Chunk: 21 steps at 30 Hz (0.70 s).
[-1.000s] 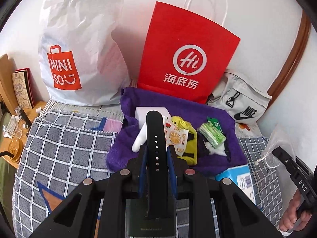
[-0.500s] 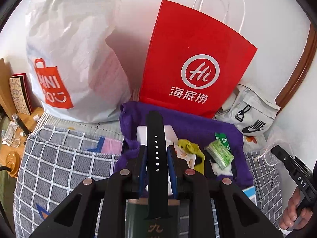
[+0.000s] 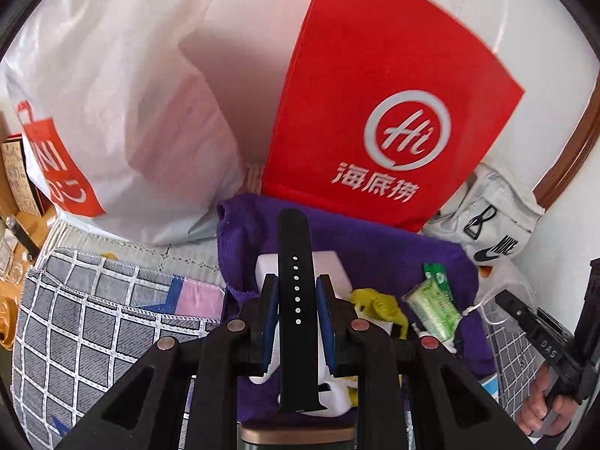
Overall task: Organize soft objects
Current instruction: 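Lower the mesh bag onto the towel and open the right tool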
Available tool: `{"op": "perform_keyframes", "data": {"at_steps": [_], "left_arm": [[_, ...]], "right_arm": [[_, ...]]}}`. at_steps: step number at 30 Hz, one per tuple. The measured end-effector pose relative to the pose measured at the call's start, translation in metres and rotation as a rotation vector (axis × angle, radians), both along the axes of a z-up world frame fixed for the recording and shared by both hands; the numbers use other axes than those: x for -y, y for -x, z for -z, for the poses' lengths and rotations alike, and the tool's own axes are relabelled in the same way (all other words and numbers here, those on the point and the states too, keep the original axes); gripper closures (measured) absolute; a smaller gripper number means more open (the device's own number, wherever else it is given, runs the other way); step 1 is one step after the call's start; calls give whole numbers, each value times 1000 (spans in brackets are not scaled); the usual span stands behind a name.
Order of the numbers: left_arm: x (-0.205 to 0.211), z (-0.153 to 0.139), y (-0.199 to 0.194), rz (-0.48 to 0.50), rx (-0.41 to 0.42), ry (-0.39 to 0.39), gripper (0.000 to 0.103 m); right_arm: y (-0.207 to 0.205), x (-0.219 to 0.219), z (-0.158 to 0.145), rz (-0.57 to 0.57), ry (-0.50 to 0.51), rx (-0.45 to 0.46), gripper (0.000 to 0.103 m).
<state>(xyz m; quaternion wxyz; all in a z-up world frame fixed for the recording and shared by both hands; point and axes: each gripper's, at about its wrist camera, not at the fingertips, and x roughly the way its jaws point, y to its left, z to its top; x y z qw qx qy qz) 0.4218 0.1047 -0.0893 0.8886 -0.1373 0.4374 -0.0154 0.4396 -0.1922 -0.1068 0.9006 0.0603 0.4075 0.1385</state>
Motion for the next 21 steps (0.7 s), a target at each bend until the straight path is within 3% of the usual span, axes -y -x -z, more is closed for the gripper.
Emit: {"op": "perform_keyframes", "data": {"at_steps": [10,15,17,21], "left_arm": [[-8,15,-9,18,-18,95,83],[-4,20,-11,21,-39,80,83],[-3,21,-11,23,-45,76,83],[2,22,-12,39,-51,55,83]], "right_arm": [[-14,-12,32,-64,34,-112,82],[-14,-14,32,-74,41,-116,79],[-14,-13,32,-76,40,-121,75],[-15,-14,31,-81,48,-123,56]]}}
